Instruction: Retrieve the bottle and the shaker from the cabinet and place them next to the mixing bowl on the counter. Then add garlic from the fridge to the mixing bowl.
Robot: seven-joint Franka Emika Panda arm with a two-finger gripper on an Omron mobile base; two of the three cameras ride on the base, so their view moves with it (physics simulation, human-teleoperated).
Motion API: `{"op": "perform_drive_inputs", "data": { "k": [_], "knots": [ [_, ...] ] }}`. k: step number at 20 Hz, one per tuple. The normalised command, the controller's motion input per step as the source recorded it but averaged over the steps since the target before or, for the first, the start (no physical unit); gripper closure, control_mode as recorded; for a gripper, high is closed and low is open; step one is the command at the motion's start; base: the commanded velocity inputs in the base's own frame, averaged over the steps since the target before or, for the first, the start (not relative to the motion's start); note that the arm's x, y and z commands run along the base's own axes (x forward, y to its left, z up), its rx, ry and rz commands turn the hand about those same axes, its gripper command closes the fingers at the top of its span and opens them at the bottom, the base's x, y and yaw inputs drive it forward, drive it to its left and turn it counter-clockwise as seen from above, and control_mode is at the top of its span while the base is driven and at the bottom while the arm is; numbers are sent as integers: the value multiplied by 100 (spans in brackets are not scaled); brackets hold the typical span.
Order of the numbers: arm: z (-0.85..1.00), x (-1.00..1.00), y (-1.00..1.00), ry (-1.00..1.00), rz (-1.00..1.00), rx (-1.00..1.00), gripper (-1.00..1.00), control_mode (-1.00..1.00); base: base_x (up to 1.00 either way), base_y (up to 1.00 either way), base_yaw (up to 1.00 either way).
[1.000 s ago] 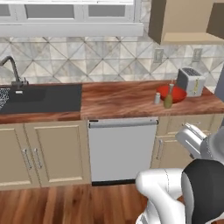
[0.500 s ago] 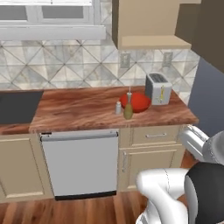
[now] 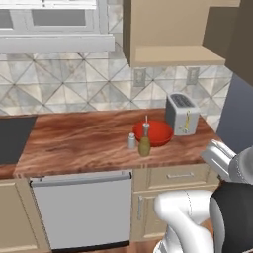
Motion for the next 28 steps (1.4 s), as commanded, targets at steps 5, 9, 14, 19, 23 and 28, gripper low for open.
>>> {"op": "perform_drive_inputs", "data": {
  "k": [5, 9, 14, 19, 23, 28],
  "knots": [
    [0, 0, 0, 0, 0, 0, 100, 100, 52, 10, -28],
    [0, 0, 0, 0, 0, 0, 100, 100, 4, 27, -38],
    [0, 0, 0, 0, 0, 0, 100, 100, 15, 28, -27],
    [0, 0, 0, 0, 0, 0, 100, 100, 19, 45, -9],
    [0, 0, 0, 0, 0, 0, 100, 100, 35, 21, -3],
    [0, 0, 0, 0, 0, 0, 100, 100, 67, -10, 0]
  ]
}}
